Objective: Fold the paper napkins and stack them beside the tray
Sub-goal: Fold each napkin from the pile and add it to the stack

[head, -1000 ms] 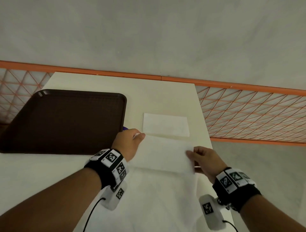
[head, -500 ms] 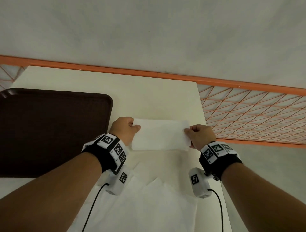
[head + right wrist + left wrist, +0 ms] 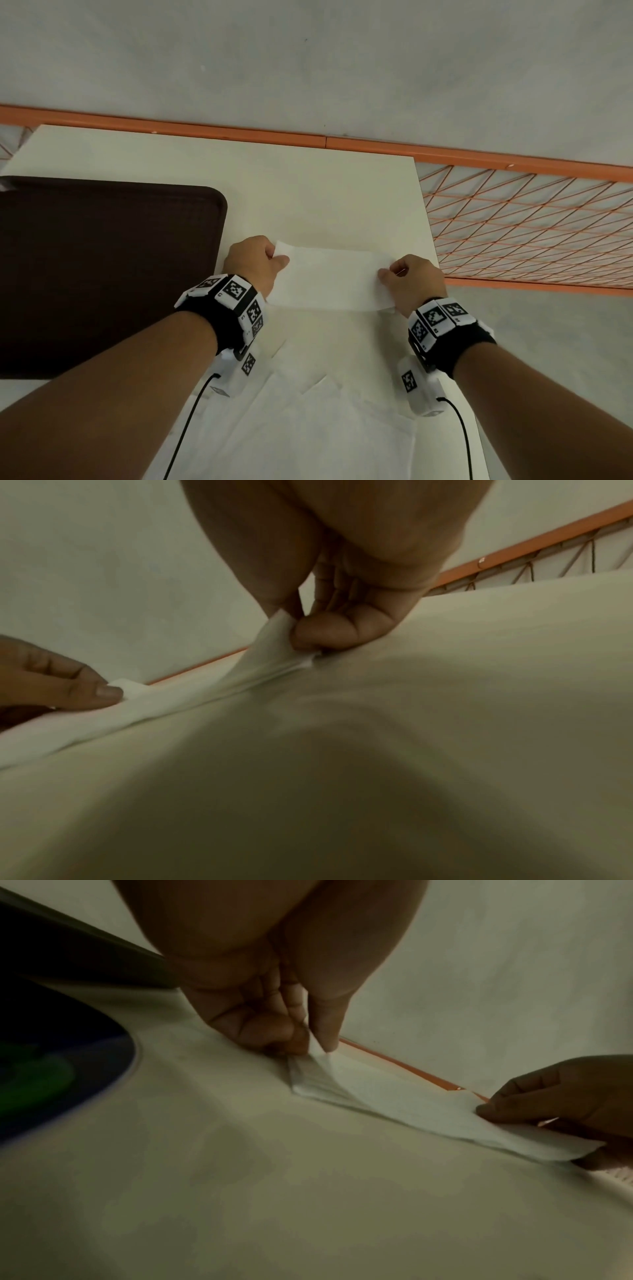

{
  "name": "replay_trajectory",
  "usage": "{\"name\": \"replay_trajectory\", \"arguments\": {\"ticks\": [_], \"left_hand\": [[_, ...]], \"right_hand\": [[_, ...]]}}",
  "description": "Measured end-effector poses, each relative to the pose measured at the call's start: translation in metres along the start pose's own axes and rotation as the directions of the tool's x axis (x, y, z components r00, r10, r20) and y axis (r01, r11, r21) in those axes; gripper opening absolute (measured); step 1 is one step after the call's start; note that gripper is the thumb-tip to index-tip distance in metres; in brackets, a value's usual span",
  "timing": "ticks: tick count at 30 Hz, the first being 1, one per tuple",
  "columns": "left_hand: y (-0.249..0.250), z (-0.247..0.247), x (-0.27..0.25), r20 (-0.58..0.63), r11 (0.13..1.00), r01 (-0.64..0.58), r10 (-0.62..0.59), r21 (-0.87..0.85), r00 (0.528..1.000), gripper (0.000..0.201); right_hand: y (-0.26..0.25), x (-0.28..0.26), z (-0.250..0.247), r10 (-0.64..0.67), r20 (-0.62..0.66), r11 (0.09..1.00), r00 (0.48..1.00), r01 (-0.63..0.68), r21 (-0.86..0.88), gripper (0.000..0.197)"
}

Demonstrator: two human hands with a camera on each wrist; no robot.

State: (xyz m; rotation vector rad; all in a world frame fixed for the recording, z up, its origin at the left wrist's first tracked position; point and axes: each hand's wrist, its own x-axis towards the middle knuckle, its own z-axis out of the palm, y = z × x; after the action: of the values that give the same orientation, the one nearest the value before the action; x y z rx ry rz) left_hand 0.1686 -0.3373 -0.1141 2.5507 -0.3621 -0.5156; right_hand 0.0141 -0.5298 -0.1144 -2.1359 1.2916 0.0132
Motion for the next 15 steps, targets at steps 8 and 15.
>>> {"name": "replay_trajectory", "arguments": {"ticks": [8,15], "left_hand": [[-0.003,-0.031,-0.034,0.037,0.998,-0.062,0.062,0.004,0.997,0.039],[-0.029,-0.052,-0.127,0.352,0.972,-0.237,0.217,0.013,0.91,0.016]], "right_hand": [[-0.004,-0.04,-0.027,-0.026,0.033,0.99,0.999,0.03,-0.134,0.036],[0.015,-0.162,-0.034,-0.195,0.177,0.974,0.965,0.212,-0.081,0.018]]}}
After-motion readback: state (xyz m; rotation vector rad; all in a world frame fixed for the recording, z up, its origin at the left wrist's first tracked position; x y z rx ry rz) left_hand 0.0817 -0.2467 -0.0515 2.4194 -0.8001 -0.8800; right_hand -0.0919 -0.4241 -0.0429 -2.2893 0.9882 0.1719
